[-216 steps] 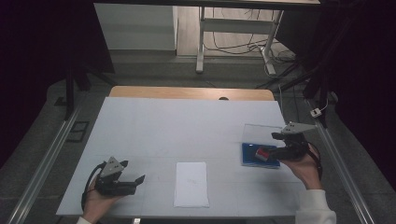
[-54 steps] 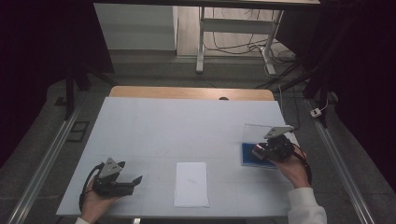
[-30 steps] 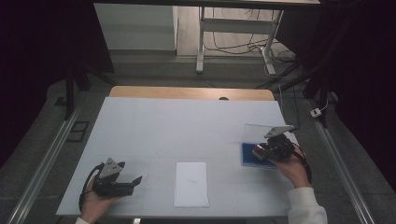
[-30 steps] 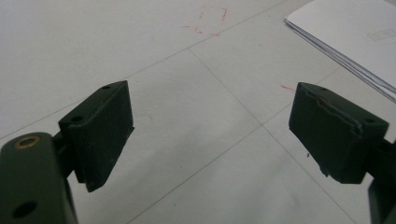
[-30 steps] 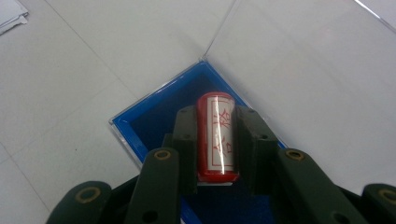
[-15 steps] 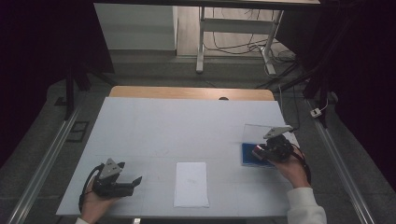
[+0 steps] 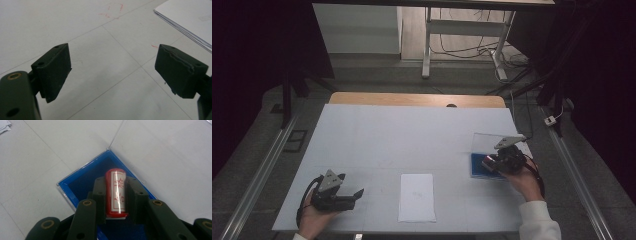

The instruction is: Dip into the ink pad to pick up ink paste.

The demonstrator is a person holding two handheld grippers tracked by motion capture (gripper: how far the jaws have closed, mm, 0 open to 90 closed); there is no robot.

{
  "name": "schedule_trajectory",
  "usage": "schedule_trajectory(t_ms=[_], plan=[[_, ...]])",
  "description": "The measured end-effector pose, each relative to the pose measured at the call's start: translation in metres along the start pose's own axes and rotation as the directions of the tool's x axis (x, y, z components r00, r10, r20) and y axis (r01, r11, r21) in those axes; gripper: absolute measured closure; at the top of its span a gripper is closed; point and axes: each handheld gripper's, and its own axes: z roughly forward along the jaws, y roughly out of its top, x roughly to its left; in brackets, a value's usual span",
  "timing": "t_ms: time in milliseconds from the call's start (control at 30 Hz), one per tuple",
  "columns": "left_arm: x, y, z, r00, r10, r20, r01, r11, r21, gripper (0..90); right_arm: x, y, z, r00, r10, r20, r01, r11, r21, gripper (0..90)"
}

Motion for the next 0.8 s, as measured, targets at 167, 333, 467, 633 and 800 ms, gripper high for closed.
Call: schedule_trajectory(t_ms=[167, 333, 467, 633, 800], plan=[[-0.0001, 0.0, -0.0003, 1.0, 0.0, 0.001, 0.0, 1.0, 0.0, 13.6, -0.0003, -0.0006, 0.0003, 1.0, 0.005, 0.0, -0.005, 1.0, -0.003, 70.5], [-0.0005, 0.0001, -0.0004, 1.0, 0.001, -0.001, -0.001, 1.0, -0.002, 13.6, 0.0001, -0.0007, 0.0005, 1.0, 0.007, 0.002, -0.007, 1.0, -0.005, 70.5], [-0.0004, 0.0, -0.0004, 1.0, 0.0, -0.003, 0.0, 1.0, -0.001, 13.5, 0.001, 0.0003, 0.0005, 1.0, 0.0, 0.006, 0.0, 1.0, 0.003, 70.5], [-0.0008, 0.0004, 0.0, 1.0, 0.002, -0.003, -0.002, 1.0, -0.001, 13.5, 0.0021, 0.0011, -0.0001, 0.9999, -0.011, 0.011, 0.011, 0.9999, 0.006, 70.2], [0.0007, 0.0, -0.0008, 1.0, -0.002, -0.006, 0.002, 1.0, -0.003, 13.5, 0.0004, 0.0014, -0.005, 0.9999, -0.011, 0.005, 0.011, 0.9999, -0.012, 69.8]])
